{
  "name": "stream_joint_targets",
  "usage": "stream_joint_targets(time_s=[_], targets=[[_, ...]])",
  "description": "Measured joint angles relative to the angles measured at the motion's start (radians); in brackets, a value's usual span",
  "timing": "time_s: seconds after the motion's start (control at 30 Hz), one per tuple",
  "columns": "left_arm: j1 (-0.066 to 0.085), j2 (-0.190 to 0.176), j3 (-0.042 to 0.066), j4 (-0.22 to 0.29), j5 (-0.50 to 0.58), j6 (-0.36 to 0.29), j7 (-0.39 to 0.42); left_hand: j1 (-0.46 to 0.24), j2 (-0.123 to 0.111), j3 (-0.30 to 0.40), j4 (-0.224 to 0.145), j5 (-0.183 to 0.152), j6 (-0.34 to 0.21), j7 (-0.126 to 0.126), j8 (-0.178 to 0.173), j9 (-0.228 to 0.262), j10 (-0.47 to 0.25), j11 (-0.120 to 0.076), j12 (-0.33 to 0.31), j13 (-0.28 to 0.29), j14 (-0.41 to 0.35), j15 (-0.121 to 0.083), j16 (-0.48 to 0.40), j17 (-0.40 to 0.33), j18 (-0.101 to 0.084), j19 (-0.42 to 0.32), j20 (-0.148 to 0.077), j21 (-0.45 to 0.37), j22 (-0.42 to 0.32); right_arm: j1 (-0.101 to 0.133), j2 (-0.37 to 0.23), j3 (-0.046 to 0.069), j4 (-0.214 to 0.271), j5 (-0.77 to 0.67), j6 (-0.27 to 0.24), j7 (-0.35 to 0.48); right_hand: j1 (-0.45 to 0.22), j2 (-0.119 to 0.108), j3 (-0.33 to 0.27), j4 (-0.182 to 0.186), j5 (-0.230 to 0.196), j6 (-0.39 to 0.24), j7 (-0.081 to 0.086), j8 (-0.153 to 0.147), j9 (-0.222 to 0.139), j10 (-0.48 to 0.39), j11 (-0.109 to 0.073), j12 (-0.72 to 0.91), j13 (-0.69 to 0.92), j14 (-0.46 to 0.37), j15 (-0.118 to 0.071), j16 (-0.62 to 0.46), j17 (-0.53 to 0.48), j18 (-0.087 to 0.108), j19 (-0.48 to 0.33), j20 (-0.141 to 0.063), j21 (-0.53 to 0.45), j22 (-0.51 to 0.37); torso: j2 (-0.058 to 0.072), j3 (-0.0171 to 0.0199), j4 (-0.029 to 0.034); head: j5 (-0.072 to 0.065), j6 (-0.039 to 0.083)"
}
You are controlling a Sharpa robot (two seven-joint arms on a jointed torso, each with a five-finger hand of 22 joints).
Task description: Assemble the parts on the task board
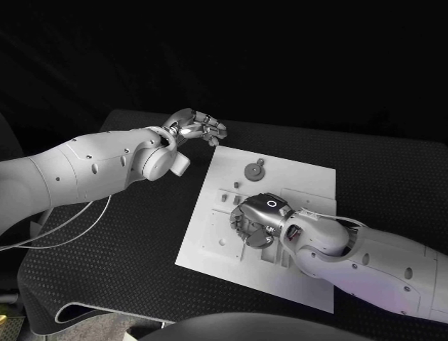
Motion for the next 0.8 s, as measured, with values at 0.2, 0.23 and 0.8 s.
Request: stream_joint_targets(time_s=[0.2,0.23,0.8], targets=[[0.000,-0.002,0.000,0.000,0.000,0.000,0.000,0.000,0.000,0.000,0.000,0.000,0.000,0.000,0.000,0.000,-0.004,0.004,0.000,0.000,0.000,0.000,0.000,0.002,0.000,0.000,0.000,0.000,0.001,0.004,-0.011,-0.002,0.002,0.024,-0.023,0.018,-0.032,-0.037,-0.112,-0.024,0.000,-0.165,0.083,-0.071,-0.033,-0.155,0.061,-0.062,-0.027,-0.047,0.065,-0.002,0.009,-0.018,-0.046,0.021,-0.008,0.002,0.000,0.0003,-0.0001,-0.002,0.002],[0.000,-0.002,0.000,0.000,0.000,0.000,0.000,0.000,0.000,0.000,0.000,0.000,0.000,0.000,0.000,0.000,-0.004,0.004,0.000,0.000,0.000,0.000,0.000,0.002,0.000,0.000,0.000,0.000,0.001,0.005,-0.014,-0.002,0.001,0.027,-0.026,0.018,-0.032,-0.037,-0.123,-0.024,0.000,-0.174,0.091,-0.071,-0.034,-0.168,0.066,-0.061,-0.045,-0.050,0.068,-0.003,0.010,-0.018,-0.049,0.024,-0.010,0.002,0.000,0.0004,-0.0001,-0.002,0.003],[0.000,-0.004,0.000,-0.004,0.000,-0.001,0.000,0.000,0.000,0.000,0.000,0.000,0.000,0.000,0.000,0.000,-0.004,0.004,0.000,-0.001,0.000,0.000,-0.004,0.004,-0.001,0.004,-0.004,0.000,0.001,0.034,-0.091,0.006,0.058,0.094,-0.069,0.026,-0.027,-0.042,-0.165,-0.008,0.020,-0.199,0.094,-0.063,-0.040,-0.208,0.071,0.005,-0.072,-0.066,0.073,0.014,0.011,-0.018,-0.060,0.035,-0.015,0.002,0.000,0.0012,-0.0007,-0.012,0.024]])
